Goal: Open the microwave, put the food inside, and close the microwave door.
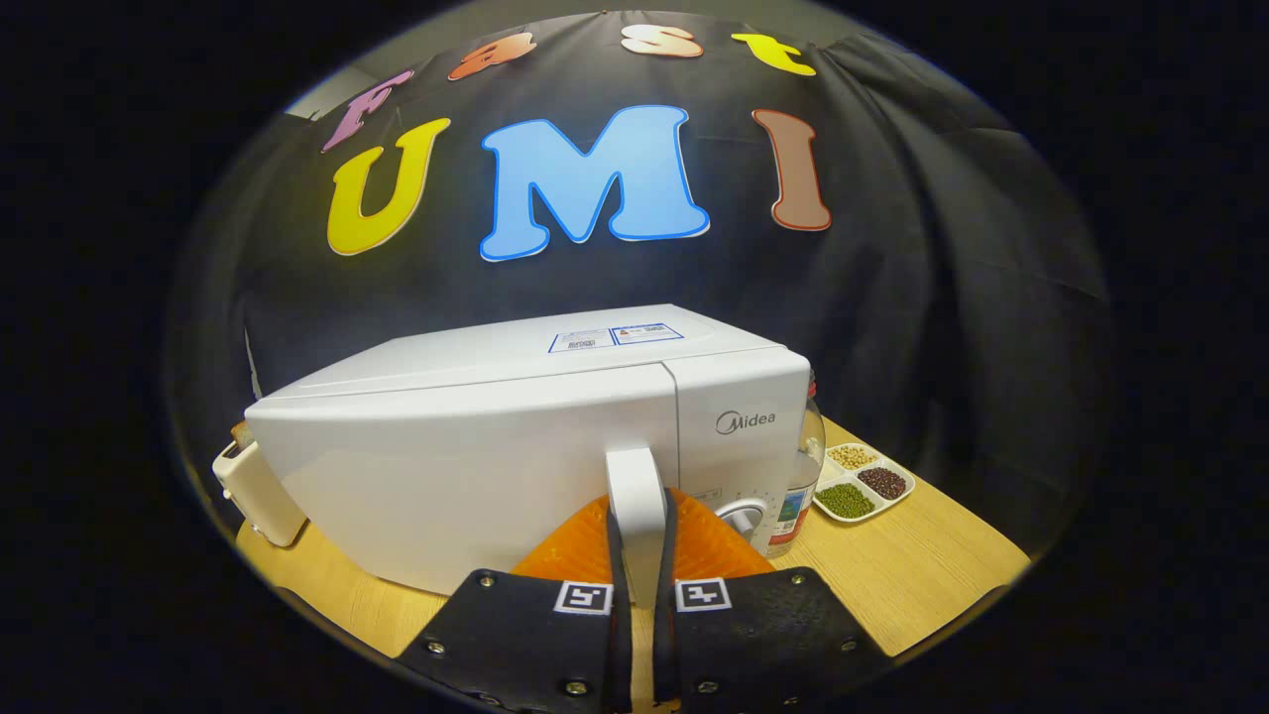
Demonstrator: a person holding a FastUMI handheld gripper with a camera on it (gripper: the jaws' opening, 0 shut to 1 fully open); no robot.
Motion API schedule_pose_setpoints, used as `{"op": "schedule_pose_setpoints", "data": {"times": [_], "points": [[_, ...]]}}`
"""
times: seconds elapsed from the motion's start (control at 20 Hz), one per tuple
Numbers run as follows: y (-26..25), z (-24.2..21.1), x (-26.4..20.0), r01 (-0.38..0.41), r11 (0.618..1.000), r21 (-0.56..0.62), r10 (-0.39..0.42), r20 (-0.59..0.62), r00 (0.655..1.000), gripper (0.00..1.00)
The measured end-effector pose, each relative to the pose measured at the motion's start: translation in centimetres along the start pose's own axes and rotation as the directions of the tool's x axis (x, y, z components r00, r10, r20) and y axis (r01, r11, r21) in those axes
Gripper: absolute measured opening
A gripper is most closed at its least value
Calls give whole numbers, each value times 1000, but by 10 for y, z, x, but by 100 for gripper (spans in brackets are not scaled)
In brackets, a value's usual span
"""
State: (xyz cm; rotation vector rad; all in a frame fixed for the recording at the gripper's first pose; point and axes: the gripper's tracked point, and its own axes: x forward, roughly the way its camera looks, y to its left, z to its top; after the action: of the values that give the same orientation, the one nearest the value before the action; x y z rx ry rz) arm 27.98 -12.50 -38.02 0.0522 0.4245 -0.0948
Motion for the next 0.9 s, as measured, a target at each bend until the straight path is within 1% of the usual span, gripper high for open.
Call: {"op": "schedule_pose_setpoints", "data": {"times": [0.1, 0.15, 0.25, 0.35, 0.4, 0.6, 0.75, 0.9], "points": [[0, -1, -10, 14, 1000, 5, -14, 15, 1000, 9], [-2, -8, -19, 18, 1000, -13, -19, -12, 1000, 8], [2, -15, -42, 37, 999, -2, -37, -29, 999, 9], [6, -21, -69, 45, 997, -60, -47, -28, 998, 9], [11, -25, -82, 38, 996, -82, -39, -16, 999, 9], [34, -45, -134, -46, 997, -58, 45, -3, 999, 9], [65, -62, -177, -157, 987, -35, 157, -17, 987, 9], [103, -78, -214, -273, 961, -38, 272, -27, 962, 8]]}}
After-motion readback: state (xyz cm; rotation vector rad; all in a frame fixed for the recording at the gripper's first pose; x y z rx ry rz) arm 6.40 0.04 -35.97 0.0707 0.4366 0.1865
